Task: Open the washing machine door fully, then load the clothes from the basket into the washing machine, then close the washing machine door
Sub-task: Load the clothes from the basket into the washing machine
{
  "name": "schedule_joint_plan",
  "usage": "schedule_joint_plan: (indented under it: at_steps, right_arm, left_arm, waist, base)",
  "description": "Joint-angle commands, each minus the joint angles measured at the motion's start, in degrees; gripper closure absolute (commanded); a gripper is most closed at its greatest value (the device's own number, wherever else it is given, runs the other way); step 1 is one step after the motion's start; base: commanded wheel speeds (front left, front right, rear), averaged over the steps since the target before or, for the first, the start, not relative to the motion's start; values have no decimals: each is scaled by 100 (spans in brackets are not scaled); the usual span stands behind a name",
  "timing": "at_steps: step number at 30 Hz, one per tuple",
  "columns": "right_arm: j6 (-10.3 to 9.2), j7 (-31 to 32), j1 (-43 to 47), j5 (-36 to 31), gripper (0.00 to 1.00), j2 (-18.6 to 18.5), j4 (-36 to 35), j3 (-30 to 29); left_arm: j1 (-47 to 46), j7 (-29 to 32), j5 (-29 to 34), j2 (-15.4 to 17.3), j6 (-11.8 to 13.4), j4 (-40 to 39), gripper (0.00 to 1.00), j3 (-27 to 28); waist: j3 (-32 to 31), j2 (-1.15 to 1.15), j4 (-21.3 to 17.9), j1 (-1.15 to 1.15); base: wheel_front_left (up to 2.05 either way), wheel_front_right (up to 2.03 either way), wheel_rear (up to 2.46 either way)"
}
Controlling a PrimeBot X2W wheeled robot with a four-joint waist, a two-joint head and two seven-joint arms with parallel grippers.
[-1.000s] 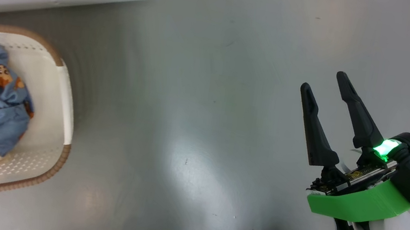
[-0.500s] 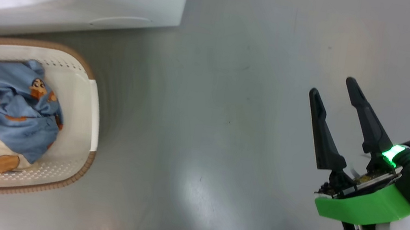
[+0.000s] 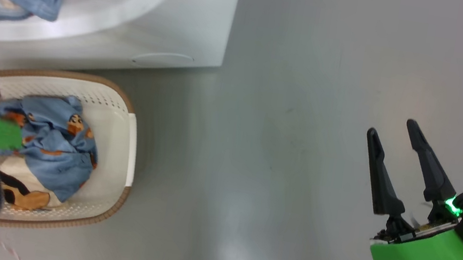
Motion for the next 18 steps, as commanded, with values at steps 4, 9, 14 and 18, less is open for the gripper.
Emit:
schedule_joint_plan:
  at_steps: [4, 9, 14, 18]
  right_arm:
    - [9, -69, 340, -169, 0, -38, -74, 10]
    - [9, -69, 555, -214, 0, -61, -4, -25]
    - [9, -69, 780, -251, 0, -54, 62, -44]
    - [9, -69, 976, -277, 0, 7, 121, -72]
  left_arm:
    - [712, -64, 64, 7, 150, -478, 0, 20]
    - [1303, -48, 44, -208, 187, -658, 0, -225]
    - [1727, -18, -27, -354, 111, -607, 0, -470]
    - [2011, -29, -72, -443, 86, -478, 0, -590]
  waist:
    - [-467, 0, 254, 1]
    - [-808, 0, 401, 1]
    - [-1162, 0, 514, 1]
    - [-1465, 0, 551, 1]
  base:
    - [0, 0, 0]
    - [0, 0, 0]
    - [0, 0, 0]
    - [0, 0, 0]
